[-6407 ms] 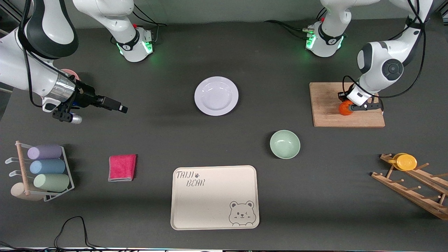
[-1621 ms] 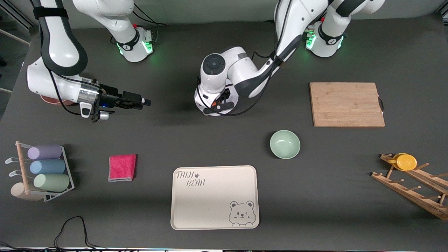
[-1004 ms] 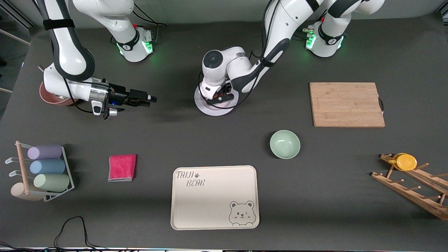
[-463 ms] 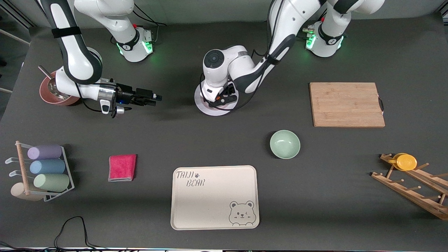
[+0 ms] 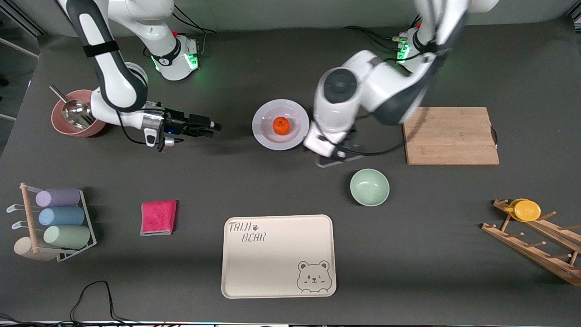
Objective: Place orange and plate with both arms
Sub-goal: 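Lower the orange onto the plate and open the left gripper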
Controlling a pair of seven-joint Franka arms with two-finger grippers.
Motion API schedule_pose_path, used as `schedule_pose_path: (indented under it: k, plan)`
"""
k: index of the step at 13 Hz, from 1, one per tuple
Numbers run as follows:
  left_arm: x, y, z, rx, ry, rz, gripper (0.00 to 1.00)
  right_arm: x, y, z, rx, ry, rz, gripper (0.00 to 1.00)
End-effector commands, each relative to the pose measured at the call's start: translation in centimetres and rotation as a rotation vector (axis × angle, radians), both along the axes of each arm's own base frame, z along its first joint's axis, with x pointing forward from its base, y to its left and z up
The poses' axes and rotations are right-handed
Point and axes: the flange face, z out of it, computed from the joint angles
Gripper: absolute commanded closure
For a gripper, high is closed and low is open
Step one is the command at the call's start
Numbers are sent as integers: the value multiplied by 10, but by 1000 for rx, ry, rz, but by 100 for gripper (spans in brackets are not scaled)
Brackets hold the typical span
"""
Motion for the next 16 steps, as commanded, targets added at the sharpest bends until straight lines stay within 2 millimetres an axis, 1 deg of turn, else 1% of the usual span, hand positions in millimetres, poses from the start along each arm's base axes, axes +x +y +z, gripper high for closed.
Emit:
schedule_pose_path:
  k: [1, 2, 3, 5, 6, 7, 8, 9, 11, 12, 13, 15, 16]
  plan:
    - [18, 71, 31, 20, 27, -78, 0, -18, 1, -39, 36, -68, 8, 0]
    - [26, 106, 45, 31, 35, -92, 0, -24, 3, -56, 55, -80, 2, 0]
    - [34, 143, 57, 44, 38, -89, 0, -31, 10, -69, 72, -93, 3, 0]
    - [39, 211, 82, 62, 63, -146, 0, -47, 28, -93, 101, -107, 0, 0]
    - [42, 248, 88, 59, 89, -163, 0, -54, 35, -104, 93, -116, 1, 0]
    - [40, 276, 96, 45, 106, -157, 0, -60, 44, -107, 82, -123, 7, 0]
    - [33, 295, 106, 46, 114, -148, 0, -66, 54, -108, 62, -115, 9, 0]
    - [22, 305, 111, 50, 120, -134, 0, -71, 61, -109, 43, -108, 10, 0]
    - [-15, 321, 117, 63, 82, -112, 0, -79, 73, -114, 37, -83, 6, 0]
    - [-27, 330, 126, 65, 47, -101, 0, -82, 76, -117, 29, -74, 10, 0]
    - [-32, 342, 134, 57, 39, -79, 0, -83, 78, -117, 22, -73, 14, 0]
    - [-24, 366, 154, 44, 1, -39, 0, -87, 79, -122, 21, -59, 17, 0]
    - [-22, 372, 158, 41, -7, -66, 0, -88, 80, -125, 21, -50, 16, 0]
